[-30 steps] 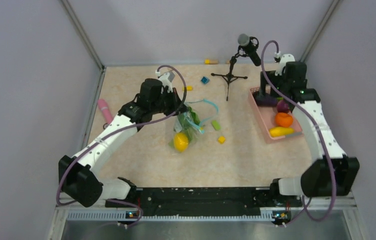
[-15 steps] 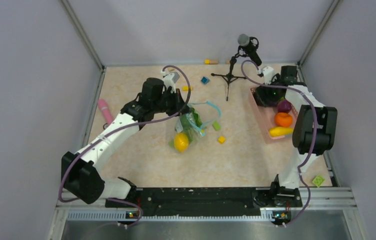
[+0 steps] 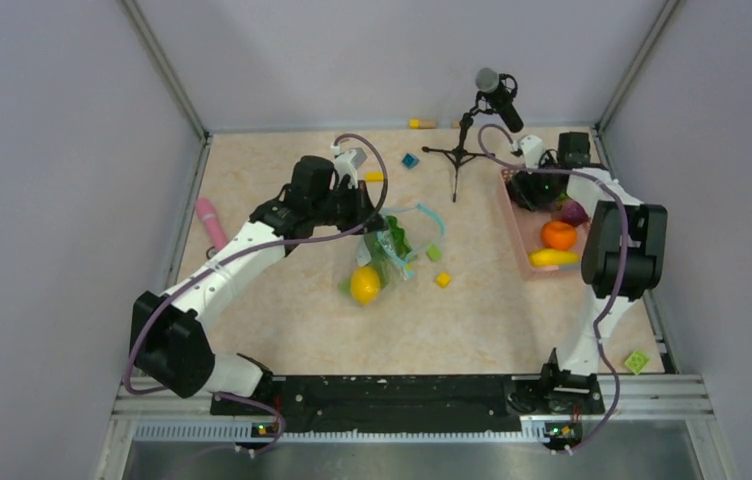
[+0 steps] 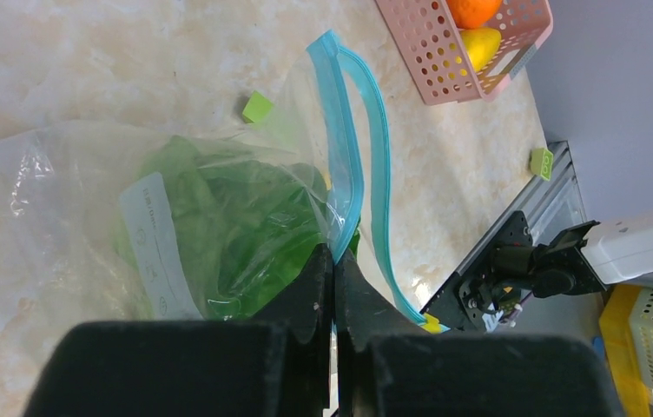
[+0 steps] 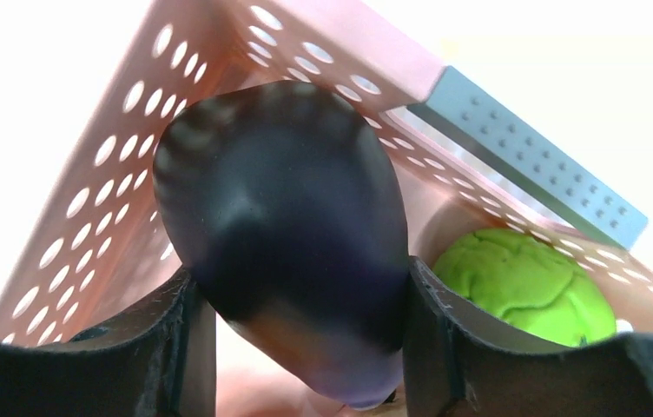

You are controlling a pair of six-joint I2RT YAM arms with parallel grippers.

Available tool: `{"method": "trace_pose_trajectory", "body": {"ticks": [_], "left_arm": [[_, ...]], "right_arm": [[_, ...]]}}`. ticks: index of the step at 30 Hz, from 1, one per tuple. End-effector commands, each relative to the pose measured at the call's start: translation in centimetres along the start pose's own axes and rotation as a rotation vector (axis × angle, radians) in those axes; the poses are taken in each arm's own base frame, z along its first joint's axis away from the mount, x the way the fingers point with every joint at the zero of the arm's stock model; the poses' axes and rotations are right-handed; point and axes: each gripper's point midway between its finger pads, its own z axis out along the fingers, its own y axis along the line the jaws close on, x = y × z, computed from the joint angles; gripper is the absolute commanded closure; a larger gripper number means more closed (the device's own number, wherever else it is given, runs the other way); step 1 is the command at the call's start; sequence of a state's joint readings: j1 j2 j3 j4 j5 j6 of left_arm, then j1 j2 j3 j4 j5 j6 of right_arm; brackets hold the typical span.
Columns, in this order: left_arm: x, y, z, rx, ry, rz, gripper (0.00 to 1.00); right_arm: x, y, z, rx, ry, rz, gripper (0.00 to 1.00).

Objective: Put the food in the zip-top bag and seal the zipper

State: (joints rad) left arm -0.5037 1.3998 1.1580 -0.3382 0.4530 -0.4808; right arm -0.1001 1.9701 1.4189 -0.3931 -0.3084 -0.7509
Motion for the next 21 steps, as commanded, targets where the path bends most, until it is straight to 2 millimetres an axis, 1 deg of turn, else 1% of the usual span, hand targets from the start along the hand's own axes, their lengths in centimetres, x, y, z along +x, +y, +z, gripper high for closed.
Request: {"method": "trace_pose_trajectory", "body": {"ticks": [1, 2, 4, 6, 9, 11, 14, 16, 18, 19, 21], "left_arm": [[-2.3, -2.5, -1.3, 0.079, -0.072, 0.042, 1.0], [-2.3, -2.6, -1.5, 0.083, -0.076, 0.043, 1.0], [-2.3, -2.7, -1.8, 0.087, -0.088, 0.039, 1.0], [-2.4, -2.9, -2.1, 0.087, -0.099, 0.033, 1.0], [-2.4, -3.1, -2.5, 0.083, -0.105, 0.019, 1.0], [-2.4, -3.0, -2.6, 0.077, -0.107, 0.007, 1.0], [-2.2, -3.1, -2.9, 0.076, -0.113, -0.008, 1.0], [-2.2, -3.2, -3.1, 0.079, -0.123, -0.018, 1.0], [-2.3, -3.2, -3.2, 0.077, -0.13, -0.029, 1.0], [-2.2, -3.3, -3.2, 0.082, -0.124, -0.033, 1.0], [-2.0, -3.7, -3.4, 0.097, -0.118, -0.042, 1.0]], "right_arm": [[-4.8, -2.3, -8.0, 0.201, -0.122, 0.012, 0.68], [-6.1, -2.6, -10.6, 0.253, -0.172, 0.031, 0.68], [-7.8, -1.8, -14.0, 0.286, -0.262, 0.079, 0.68], [-9.9, -0.1, -16.9, 0.261, -0.392, 0.15, 0.68], [-13.0, 4.1, -20.3, 0.16, -0.591, 0.2, 0.67], [-15.1, 7.6, -22.2, 0.069, -0.713, 0.236, 0.67], [-18.1, 14.4, -24.9, -0.173, -0.889, 0.304, 0.67], [-19.3, 19.4, -26.7, -0.362, -1.015, 0.31, 0.69], [-20.0, 23.6, -28.4, -0.476, -1.137, 0.28, 0.7], [-20.3, 25.3, -29.0, -0.51, -1.184, 0.269, 0.7], [-20.4, 28.2, -29.4, -0.579, -1.238, 0.226, 0.7]]}}
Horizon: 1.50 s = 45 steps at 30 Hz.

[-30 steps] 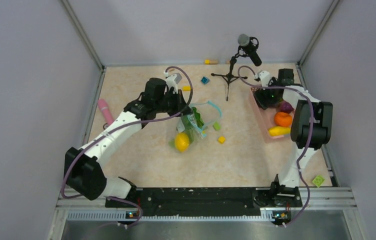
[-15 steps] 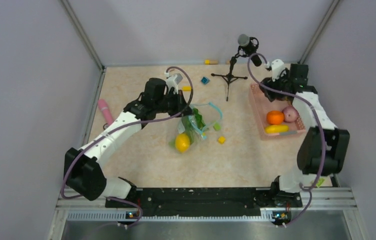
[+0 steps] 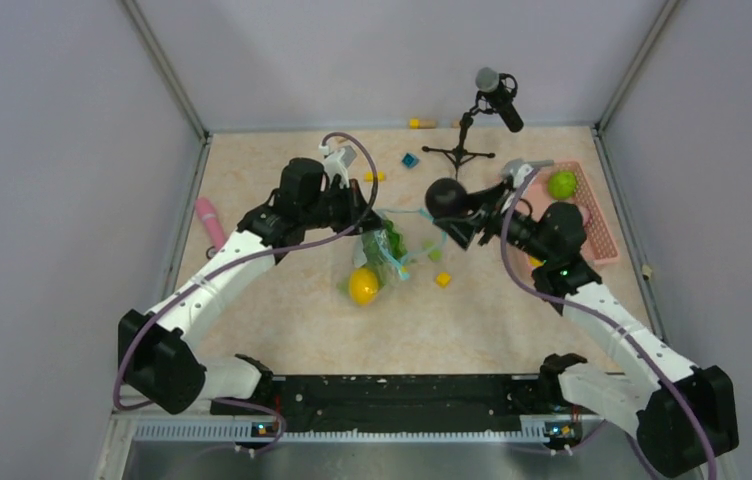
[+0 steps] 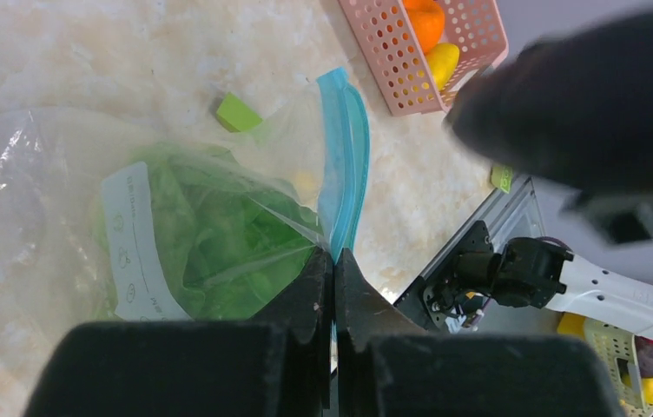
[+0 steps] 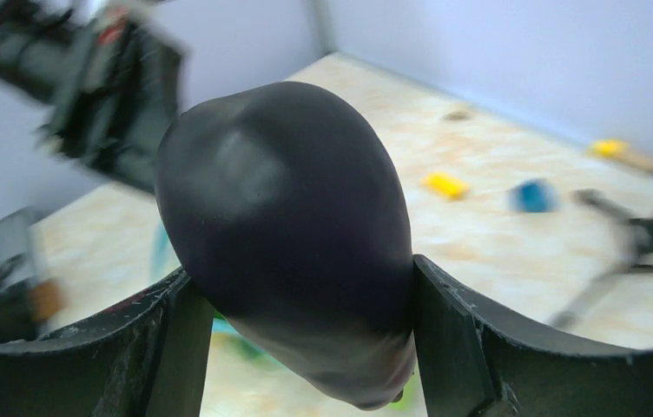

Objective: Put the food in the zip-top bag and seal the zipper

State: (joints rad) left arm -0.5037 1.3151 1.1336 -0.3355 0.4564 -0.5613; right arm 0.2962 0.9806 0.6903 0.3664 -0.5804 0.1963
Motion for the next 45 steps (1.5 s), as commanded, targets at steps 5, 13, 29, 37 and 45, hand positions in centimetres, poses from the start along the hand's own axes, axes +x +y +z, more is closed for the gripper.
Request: {"method": "trace_pose_trajectory", "body": {"ticks": [5, 13, 29, 37, 45], "left_arm": [[-1.2, -3.3, -1.7, 0.136, -0.06, -0.002, 1.0], [-1.3, -4.6, -2.9, 0.174, -0.075, 0.011, 1.0], [-0.9, -7.2, -3.7, 0.309, -0.036, 0.041, 1.0], [-1.6, -4.3, -2.8, 0.152, -0.104, 0.013, 1.0], [-3.5, -1.4, -1.5, 0.026, -0.161, -0.029, 1.0]], "right_arm": [[-1.0, 9.4, 2.2, -0.34, -0.283, 0.04, 0.71], [6.8, 8.0, 3.7, -0.292, -0.114, 0.043, 0.7], [17.1, -1.0, 4.4, 0.499, 0.472, 0.105, 0.64], [14.0, 1.0, 5.8, 0.521, 0.532, 0.046, 0.02], [1.0, 4.6, 4.0, 0.294, 0.274, -0.029, 0.01]]}}
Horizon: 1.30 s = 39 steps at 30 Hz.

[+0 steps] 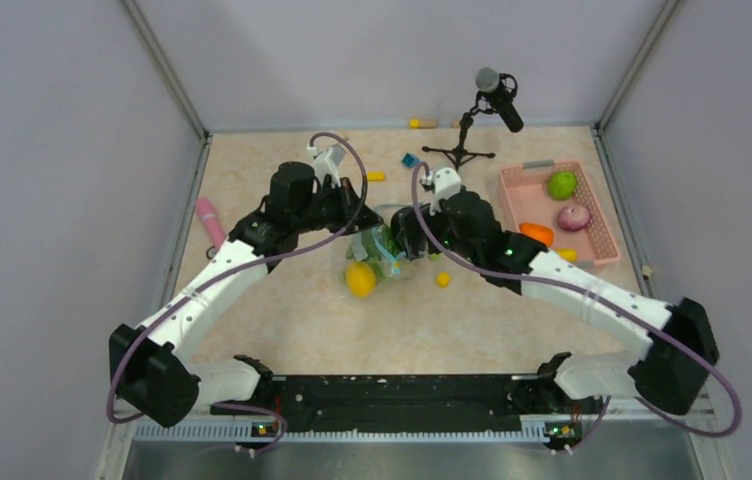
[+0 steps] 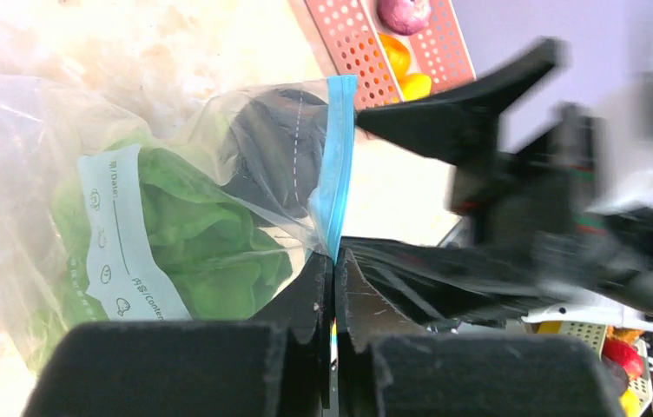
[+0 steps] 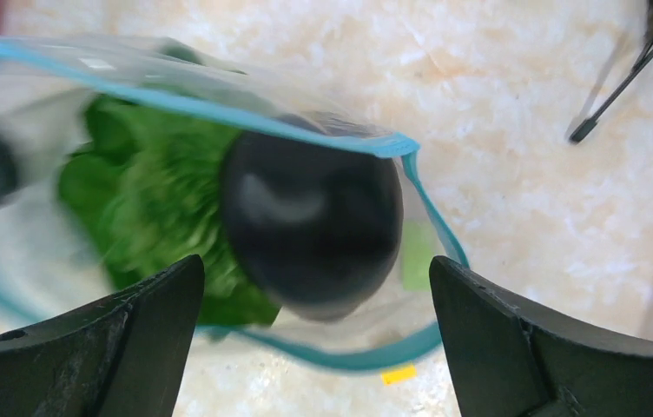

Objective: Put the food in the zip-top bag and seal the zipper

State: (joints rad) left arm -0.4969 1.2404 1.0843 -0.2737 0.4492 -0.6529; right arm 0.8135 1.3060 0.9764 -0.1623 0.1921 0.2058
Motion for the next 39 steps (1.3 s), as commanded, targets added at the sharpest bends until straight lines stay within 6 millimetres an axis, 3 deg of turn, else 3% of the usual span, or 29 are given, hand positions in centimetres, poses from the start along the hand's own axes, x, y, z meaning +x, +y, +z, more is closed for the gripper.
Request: {"method": "trace_pose_trajectory", "body": {"ticks": [1, 3, 5, 10, 13, 16, 22, 29, 32, 35, 39], "left_arm": [[-2.8, -0.3, 0.2, -0.005, -0.089, 0.032, 1.0], [-3.0, -0.1, 0.3, -0.011, -0.087, 0.035, 1.0], [-3.0, 0.0, 0.5, -0.005, -0.076, 0.037, 1.0], [-2.7, -0.3, 0.6, 0.029, -0.056, 0.054, 1.0], [-2.4, -0.2, 0.6, 0.029, -0.049, 0.062, 1.0], [-2.6, 0.1, 0.7, 0.017, -0.054, 0.072, 1.0], [-2.2, 0.4, 1.1, 0.016, -0.034, 0.069, 1.0], [-2.0, 1.0, 1.2, -0.004, -0.031, 0.066, 1.0], [-2.0, 0.9, 1.2, -0.003, -0.026, 0.063, 1.0], [-1.8, 1.1, 1.3, -0.004, -0.021, 0.056, 1.0], [-1.8, 1.0, 1.2, -0.001, -0.022, 0.052, 1.0]], "right_arm": [[-9.1, -1.1, -6.8, -0.013, -0.254, 0.027, 0.01], [-9.3, -4.8, -8.0, 0.091, -0.27, 0.116, 0.01], [-8.3, -9.2, -8.8, 0.22, -0.253, 0.224, 0.01], [-2.0, -21.4, -9.8, 0.64, -0.084, 0.526, 0.01], [1.5, -25.9, -9.0, 0.759, -0.008, 0.66, 0.01], [3.8, -28.7, -6.9, 0.808, 0.057, 0.737, 0.03], [7.1, -31.8, -2.6, 0.899, 0.148, 0.805, 0.05], [13.2, -31.8, -0.6, 0.951, 0.28, 0.881, 0.05], [13.7, -32.0, 0.0, 0.948, 0.294, 0.878, 0.08], [13.1, -31.6, 0.4, 0.908, 0.284, 0.879, 0.23], [11.0, -31.4, -0.8, 0.887, 0.207, 0.861, 0.51]]}}
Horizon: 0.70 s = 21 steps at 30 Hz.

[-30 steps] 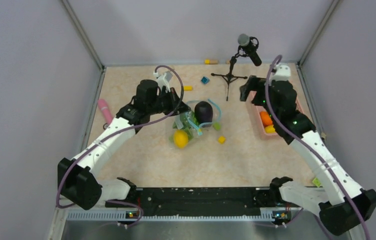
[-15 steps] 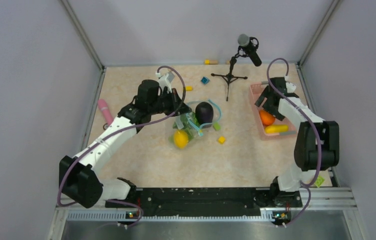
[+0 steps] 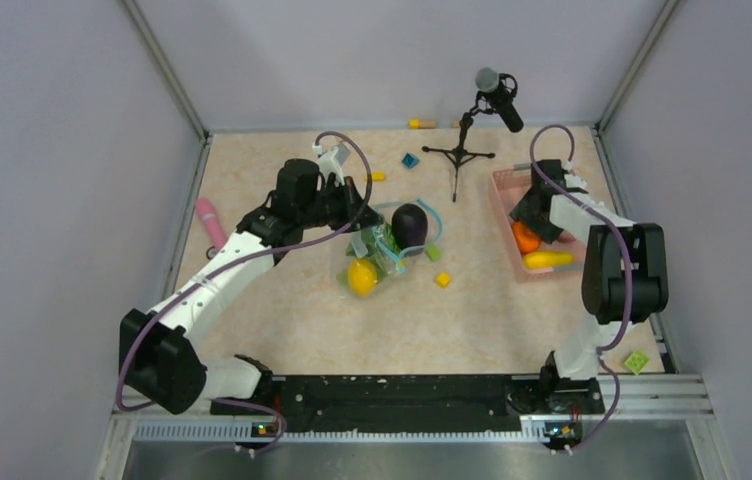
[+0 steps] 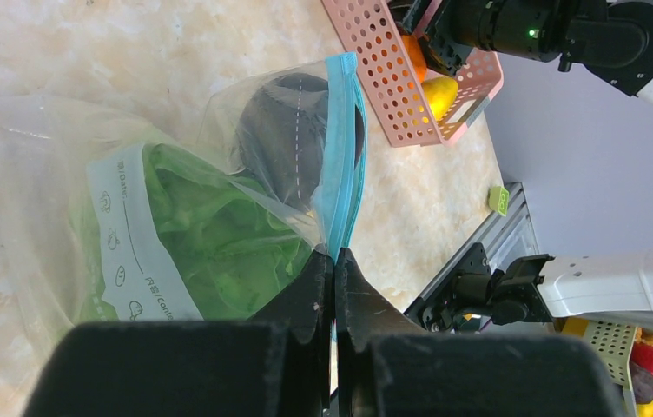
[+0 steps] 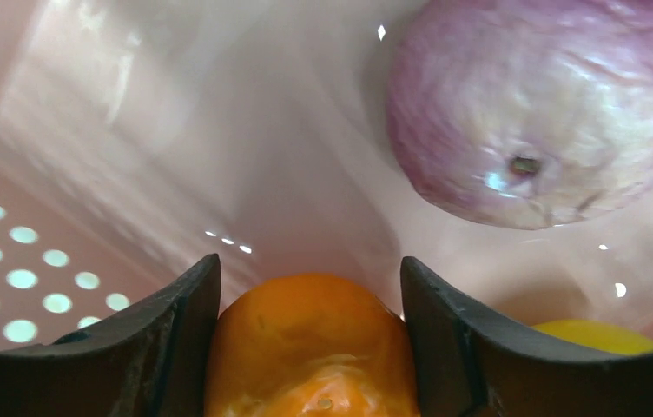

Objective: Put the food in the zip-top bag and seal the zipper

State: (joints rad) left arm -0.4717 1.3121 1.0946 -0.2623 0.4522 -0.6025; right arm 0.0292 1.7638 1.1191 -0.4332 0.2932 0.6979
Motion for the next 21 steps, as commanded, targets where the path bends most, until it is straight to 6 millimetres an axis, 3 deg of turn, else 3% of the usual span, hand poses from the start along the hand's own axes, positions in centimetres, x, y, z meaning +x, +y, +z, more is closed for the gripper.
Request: {"method": "trace_pose_trajectory", "body": {"ticks": [1, 3, 9, 11, 14, 18, 21], "left_arm": [[-1.7, -1.3, -0.4, 0.037, -0.046, 0.033, 1.0], [-1.6, -1.3, -0.4, 0.04, -0.044, 0.033, 1.0], [-1.7, -1.5, -0.6, 0.046, -0.05, 0.036, 1.0], [-1.6, -1.7, -0.6, 0.052, -0.047, 0.032, 1.0], [-1.6, -2.0, -0.8, 0.063, -0.044, 0.03, 1.0], [-1.7, -2.4, -1.2, 0.072, -0.049, 0.022, 1.0], [-1.5, -2.8, -1.4, 0.089, -0.04, 0.007, 1.0]], "right_arm": [[-2.7, 0.7, -2.9, -0.083, -0.105, 0.034, 0.56], [-3.1, 0.6, -4.0, -0.104, -0.134, 0.035, 0.63], [-5.4, 0.9, -7.7, -0.171, -0.223, 0.026, 0.71], [-6.6, 1.6, -10.1, -0.241, -0.269, 0.01, 0.73], [-6.8, 5.1, -15.5, -0.541, -0.313, -0.074, 0.74], [0.1, 12.0, -25.3, -1.053, -0.281, -0.321, 0.74], [5.6, 15.7, -31.7, -1.311, -0.27, -0.428, 0.75]]}}
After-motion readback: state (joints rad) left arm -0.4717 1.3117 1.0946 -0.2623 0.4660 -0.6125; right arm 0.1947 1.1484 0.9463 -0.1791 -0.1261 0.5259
